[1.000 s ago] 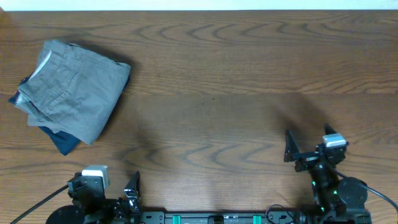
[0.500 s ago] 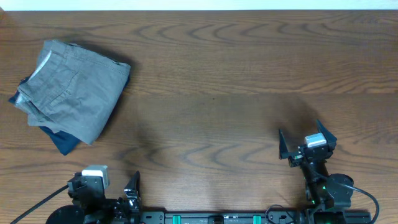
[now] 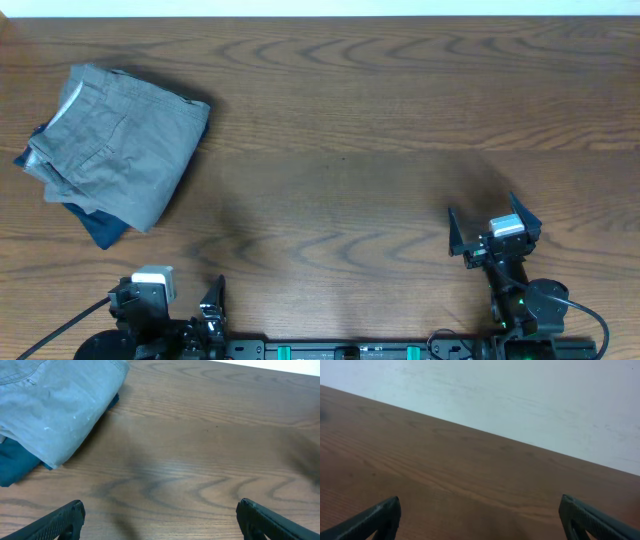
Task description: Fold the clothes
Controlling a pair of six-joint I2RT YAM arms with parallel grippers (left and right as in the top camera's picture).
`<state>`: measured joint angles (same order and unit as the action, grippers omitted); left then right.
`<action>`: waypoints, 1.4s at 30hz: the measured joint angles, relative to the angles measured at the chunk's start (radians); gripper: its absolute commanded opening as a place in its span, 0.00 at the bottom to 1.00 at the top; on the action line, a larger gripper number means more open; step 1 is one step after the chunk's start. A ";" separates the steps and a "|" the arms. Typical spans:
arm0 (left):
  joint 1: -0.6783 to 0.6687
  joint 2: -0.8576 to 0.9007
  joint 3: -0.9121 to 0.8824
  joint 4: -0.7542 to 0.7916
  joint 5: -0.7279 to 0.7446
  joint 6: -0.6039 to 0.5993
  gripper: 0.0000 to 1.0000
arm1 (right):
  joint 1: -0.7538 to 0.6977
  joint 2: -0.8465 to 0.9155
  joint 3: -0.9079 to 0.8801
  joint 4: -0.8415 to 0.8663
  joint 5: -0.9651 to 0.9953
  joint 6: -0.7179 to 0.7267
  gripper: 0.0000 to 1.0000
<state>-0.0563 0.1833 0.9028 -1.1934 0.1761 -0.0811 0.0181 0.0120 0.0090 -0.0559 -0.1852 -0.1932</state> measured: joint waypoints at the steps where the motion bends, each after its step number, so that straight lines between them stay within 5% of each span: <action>1: 0.000 0.000 0.000 0.000 0.000 0.000 0.98 | 0.000 0.000 0.000 0.000 0.000 0.000 0.99; 21: 0.000 0.000 -0.015 0.055 -0.001 0.002 0.98 | 0.000 0.000 0.000 0.000 0.000 0.000 0.99; 42: 0.000 -0.172 -0.790 0.995 -0.060 0.012 0.98 | 0.000 0.000 0.000 0.000 0.000 0.000 0.99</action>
<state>-0.0563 0.0116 0.1131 -0.1989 0.1165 -0.0692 0.0181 0.0120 0.0090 -0.0563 -0.1848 -0.1932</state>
